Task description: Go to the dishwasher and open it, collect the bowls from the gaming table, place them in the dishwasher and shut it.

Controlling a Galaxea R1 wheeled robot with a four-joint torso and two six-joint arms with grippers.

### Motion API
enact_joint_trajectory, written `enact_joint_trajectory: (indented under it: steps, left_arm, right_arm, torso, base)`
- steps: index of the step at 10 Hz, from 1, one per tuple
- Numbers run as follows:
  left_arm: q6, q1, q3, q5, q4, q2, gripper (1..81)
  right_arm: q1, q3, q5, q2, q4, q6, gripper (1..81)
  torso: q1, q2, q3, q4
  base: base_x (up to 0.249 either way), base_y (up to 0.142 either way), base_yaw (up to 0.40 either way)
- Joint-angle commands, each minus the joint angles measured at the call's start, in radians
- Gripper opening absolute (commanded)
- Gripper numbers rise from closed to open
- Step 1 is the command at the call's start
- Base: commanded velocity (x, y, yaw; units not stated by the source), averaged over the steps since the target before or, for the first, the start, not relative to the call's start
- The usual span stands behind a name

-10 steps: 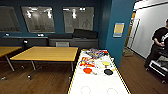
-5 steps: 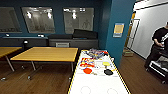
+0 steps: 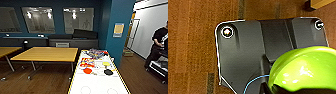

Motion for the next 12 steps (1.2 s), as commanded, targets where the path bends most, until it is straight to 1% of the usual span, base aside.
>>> enact_joint_trajectory:
  steps: [1,2,5,12]
  left_arm:
    - [0.003,-0.028,-0.008,0.019,0.001,0.014,1.0]
    - [0.003,-0.028,-0.013,0.019,0.002,0.019,1.0]
    - [0.004,-0.025,-0.013,0.02,0.004,0.027,1.0]
    - [0.006,-0.011,-0.022,0.02,0.01,0.037,1.0]
  right_arm:
    - [0.047,-0.033,-0.051,0.001,-0.013,-0.002,1.0]
    - [0.048,-0.061,-0.061,0.017,-0.015,-0.003,1.0]
    - [0.048,-0.065,-0.061,0.021,-0.015,-0.003,1.0]
    - [0.045,-0.087,-0.067,0.044,-0.015,-0.003,1.0]
  torso:
    - [0.001,0.0,0.0,0.0]
    - [0.001,0.0,0.0,0.0]
    - [0.001,0.0,0.0,0.0]
    - [0.001,0.0,0.0,0.0]
  base:
    - [0.0,0.0,0.0]
    - [0.0,0.0,0.0]
    - [-0.022,0.0,0.0]
    - [-0.11,0.0,0.0]
